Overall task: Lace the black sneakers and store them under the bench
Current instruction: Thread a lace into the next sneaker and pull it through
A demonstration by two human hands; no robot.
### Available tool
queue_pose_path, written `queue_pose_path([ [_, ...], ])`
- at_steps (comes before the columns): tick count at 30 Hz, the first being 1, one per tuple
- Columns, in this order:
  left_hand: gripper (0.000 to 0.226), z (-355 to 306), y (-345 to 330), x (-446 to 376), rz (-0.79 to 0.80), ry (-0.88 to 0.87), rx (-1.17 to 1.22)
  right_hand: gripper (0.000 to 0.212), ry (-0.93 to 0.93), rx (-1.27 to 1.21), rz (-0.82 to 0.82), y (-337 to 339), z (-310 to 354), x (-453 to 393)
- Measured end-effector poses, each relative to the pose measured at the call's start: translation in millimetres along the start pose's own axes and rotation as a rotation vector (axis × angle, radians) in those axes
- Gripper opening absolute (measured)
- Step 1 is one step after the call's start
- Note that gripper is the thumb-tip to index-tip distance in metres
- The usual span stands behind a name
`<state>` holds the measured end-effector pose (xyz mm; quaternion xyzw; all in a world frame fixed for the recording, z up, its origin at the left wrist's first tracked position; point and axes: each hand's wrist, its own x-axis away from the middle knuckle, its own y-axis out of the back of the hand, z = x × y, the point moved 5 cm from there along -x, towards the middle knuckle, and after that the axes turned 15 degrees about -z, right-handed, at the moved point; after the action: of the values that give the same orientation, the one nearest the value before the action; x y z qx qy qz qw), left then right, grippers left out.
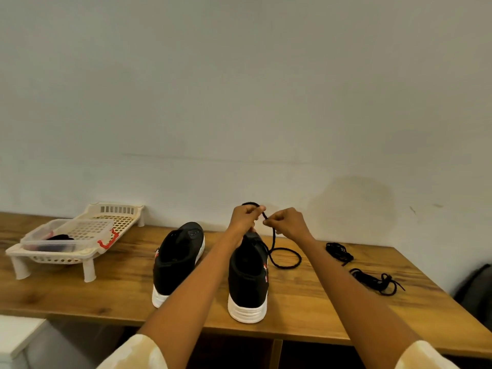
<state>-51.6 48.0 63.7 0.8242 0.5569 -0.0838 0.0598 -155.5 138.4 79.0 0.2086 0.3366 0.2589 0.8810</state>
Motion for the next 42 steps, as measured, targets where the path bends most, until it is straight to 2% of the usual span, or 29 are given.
queue_pose_path([
  [3,0.023,6,-1,1,-0.017,0.008,-0.028,0.024,0.002,0.082,0.133,-9,-8,6],
  [5,0.024,6,-1,3,-0.025,-0.014,-0.068,0.037,-0.031,0.052,0.207,-12,-8,9],
  [7,0.024,5,-2,2,0.006,-0.082,-0.186,0.042,-0.156,-0.165,0.171,-11,-5,5],
  [9,0.021,1,-6,2,0.115,-0.172,-0.389,0.032,-0.263,-0.332,0.138,-12,2,1],
  [11,0.020,-2,-9,1,0.198,-0.226,-0.544,0.031,-0.208,-0.285,0.138,-17,12,-5],
  [14,0.019,-11,-5,-4,0.191,-0.255,-0.569,0.036,-0.139,-0.220,0.090,-26,18,-9],
  [17,0.031,-10,-1,-10,0.250,-0.187,-0.494,0.029,-0.191,-0.315,-0.024,-31,14,-15],
  [20,0.056,2,9,-17,0.286,-0.072,-0.814,0.034,-0.252,-0.321,-0.045,-36,11,-17],
  [22,0.060,15,14,-18,0.349,0.026,-1.009,0.036,-0.279,-0.272,0.017,-42,7,-16],
  [23,0.060,20,14,-17,0.360,0.084,-1.031,0.036,-0.293,-0.264,0.059,-45,5,-15],
  [25,0.057,25,14,-14,0.347,0.168,-1.004,0.035,-0.316,-0.276,0.136,-51,2,-13],
  [27,0.043,26,15,-16,0.318,0.203,-0.944,0.034,-0.295,-0.257,0.187,-56,-1,-10],
  [32,0.015,30,30,-24,0.281,0.306,-0.773,0.026,-0.218,-0.232,0.212,-57,-6,-4],
  [38,0.007,53,51,-18,0.310,0.516,-0.379,0.020,-0.205,-0.124,0.216,-72,-19,5],
  [42,0.008,65,58,-21,0.294,0.550,-0.272,0.018,-0.116,-0.029,0.205,-78,-18,3],
])
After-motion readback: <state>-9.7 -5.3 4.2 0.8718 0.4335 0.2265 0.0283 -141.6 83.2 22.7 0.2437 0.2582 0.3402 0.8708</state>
